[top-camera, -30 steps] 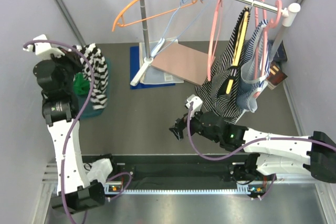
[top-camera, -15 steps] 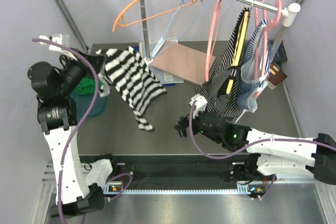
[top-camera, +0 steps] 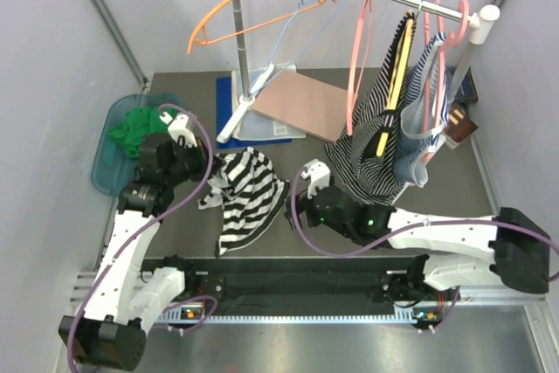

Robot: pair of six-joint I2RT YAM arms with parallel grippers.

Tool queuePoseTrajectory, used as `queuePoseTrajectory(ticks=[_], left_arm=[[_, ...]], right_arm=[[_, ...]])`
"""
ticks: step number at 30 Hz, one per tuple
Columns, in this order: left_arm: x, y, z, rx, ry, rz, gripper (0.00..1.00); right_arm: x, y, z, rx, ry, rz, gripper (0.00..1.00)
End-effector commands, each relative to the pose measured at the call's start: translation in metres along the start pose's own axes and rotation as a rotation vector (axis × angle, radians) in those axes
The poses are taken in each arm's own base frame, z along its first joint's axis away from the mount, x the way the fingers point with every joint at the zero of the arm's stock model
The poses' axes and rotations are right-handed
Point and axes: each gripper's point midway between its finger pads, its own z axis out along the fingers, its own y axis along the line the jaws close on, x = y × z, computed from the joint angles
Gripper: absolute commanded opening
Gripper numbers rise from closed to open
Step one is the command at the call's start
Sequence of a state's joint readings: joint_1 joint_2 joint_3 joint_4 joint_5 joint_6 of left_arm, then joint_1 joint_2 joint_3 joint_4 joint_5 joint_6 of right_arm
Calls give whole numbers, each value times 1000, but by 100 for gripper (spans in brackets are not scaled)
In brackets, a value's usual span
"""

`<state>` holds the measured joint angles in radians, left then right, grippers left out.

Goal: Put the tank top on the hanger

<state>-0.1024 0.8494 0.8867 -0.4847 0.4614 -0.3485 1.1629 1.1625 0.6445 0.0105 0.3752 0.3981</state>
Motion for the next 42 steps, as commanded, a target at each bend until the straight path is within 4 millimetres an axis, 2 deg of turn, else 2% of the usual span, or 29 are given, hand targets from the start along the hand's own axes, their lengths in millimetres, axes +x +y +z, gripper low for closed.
queuePoseTrajectory(ticks=[1,3,4,5,9,12,14,15,17,18,20,21,23,27,28,29,30,31,33,34,36,37,38,39,40,41,42], left_arm=[[2,63,-4,-338,-53,71,0],[4,78,-9,-407,-76,101,0],[2,79,-10,-409,-98,113,0],[9,83,-7,-410,-90,108,0],[16,77,1,-353,-87,98,0],[19,82,2,-372,-60,109,0],[22,84,1,-384,-47,118,0],[24,86,0,-388,-43,121,0],[26,87,-1,-394,-40,127,0],[24,87,-2,-393,-46,130,0],[26,85,-1,-385,-43,130,0],[26,84,-1,-377,-41,130,0],[27,82,2,-357,-34,135,0],[23,55,21,-185,-1,134,0],[25,56,27,-178,28,129,0],[10,52,28,-178,8,146,0],[4,62,31,-227,9,164,0],[-18,59,28,-245,-34,193,0],[-45,56,25,-273,-87,238,0],[-72,47,20,-272,-141,277,0],[-96,36,16,-261,-185,311,0],[-115,23,10,-241,-227,332,0],[-122,13,10,-214,-251,350,0],[-125,4,9,-192,-265,370,0],[-120,-2,12,-163,-256,381,0],[-110,-16,18,-114,-236,394,0],[-100,-22,21,-87,-216,394,0]], right_arm=[[-19,31,18,-10,-29,17,97],[-12,37,30,9,-9,26,97],[-10,40,35,10,-2,31,97],[-6,42,40,15,9,39,97],[6,56,70,26,59,34,96],[9,62,86,29,62,24,96],[3,68,93,21,47,24,96],[11,68,99,31,64,13,96],[7,68,107,43,53,12,96],[14,67,113,52,67,1,96],[11,66,123,56,68,11,95],[17,62,129,60,85,12,95],[16,65,138,-1,92,36,82],[11,66,152,-114,92,58,53],[10,61,154,-117,101,59,20],[3,61,155,-113,93,45,8],[-4,58,154,-102,81,38,0],[-6,47,153,-56,85,21,0],[-28,40,143,-19,47,2,0],[-32,29,137,33,43,-9,0],[-50,18,122,82,4,-28,0],[-51,6,115,141,4,-40,0],[-49,-1,109,165,9,-44,0],[-55,-5,99,183,-7,-37,0],[-53,-13,92,221,-6,-35,0],[-37,-23,85,250,29,-29,0],[-39,-24,74,256,21,-16,0]])
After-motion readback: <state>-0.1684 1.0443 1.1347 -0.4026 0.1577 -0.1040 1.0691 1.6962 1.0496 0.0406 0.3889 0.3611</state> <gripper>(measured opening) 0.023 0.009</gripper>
